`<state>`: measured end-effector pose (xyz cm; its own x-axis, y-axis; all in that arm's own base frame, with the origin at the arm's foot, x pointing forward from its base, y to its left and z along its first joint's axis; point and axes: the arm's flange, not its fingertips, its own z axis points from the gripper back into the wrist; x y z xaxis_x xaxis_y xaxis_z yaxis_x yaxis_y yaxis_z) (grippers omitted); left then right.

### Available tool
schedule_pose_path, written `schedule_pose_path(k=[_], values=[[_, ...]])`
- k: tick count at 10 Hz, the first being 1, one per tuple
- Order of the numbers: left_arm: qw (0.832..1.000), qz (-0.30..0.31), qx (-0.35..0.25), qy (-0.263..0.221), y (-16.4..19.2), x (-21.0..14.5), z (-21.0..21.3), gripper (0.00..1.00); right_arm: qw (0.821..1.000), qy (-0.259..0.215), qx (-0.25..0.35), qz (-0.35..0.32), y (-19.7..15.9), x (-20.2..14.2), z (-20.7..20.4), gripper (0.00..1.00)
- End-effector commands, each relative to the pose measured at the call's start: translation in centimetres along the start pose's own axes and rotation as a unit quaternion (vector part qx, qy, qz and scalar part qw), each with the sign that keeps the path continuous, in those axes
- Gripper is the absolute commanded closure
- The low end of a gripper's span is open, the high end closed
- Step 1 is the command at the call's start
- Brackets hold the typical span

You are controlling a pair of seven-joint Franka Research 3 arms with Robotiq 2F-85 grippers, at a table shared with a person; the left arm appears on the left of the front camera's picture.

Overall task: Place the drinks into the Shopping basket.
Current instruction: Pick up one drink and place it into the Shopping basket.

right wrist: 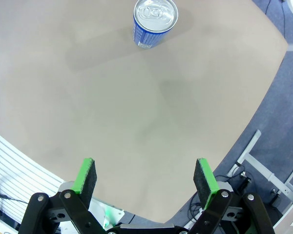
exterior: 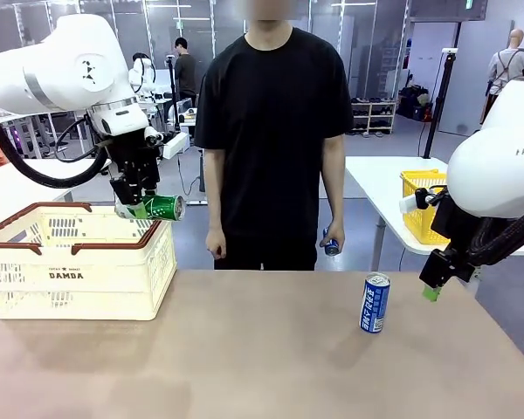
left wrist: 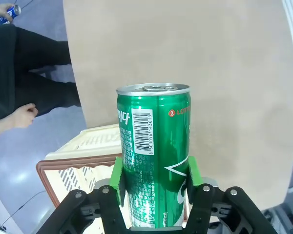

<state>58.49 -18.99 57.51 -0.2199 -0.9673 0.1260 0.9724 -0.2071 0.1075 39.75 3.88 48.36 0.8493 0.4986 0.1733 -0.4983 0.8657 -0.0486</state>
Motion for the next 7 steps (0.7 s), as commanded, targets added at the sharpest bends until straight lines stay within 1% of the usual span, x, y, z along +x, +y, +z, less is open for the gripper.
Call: schedule_pose_path(k=[1,2,3,4,6,7], values=[[1.000,0.000,0.000,0.000,-0.1,0.0,-0.1,0.42,1.000,0.001,-0.002,0.001,-0.1,0.0,0.0,0.00],[1.000,0.011,0.018,0.021,1.1,-0.8,-0.2,0.42,1.000,0.001,-0.002,0.001,-0.1,0.0,0.0,0.00],[0.999,0.024,0.032,0.024,2.5,-2.8,0.7,0.42,1.000,0.001,-0.002,0.001,-0.1,0.0,0.0,0.00],[0.999,0.039,0.022,0.014,3.8,-5.1,1.1,0.42,1.000,0.001,-0.002,0.001,-0.1,0.0,0.0,0.00],[0.997,0.071,0.018,0.027,5.5,-9.9,1.6,0.42,1.000,0.001,-0.002,0.001,-0.1,0.0,0.0,0.00],[0.996,0.080,0.006,0.028,6.2,-12.5,1.1,0.42,1.000,0.001,-0.002,0.001,-0.1,0.0,0.0,0.00]])
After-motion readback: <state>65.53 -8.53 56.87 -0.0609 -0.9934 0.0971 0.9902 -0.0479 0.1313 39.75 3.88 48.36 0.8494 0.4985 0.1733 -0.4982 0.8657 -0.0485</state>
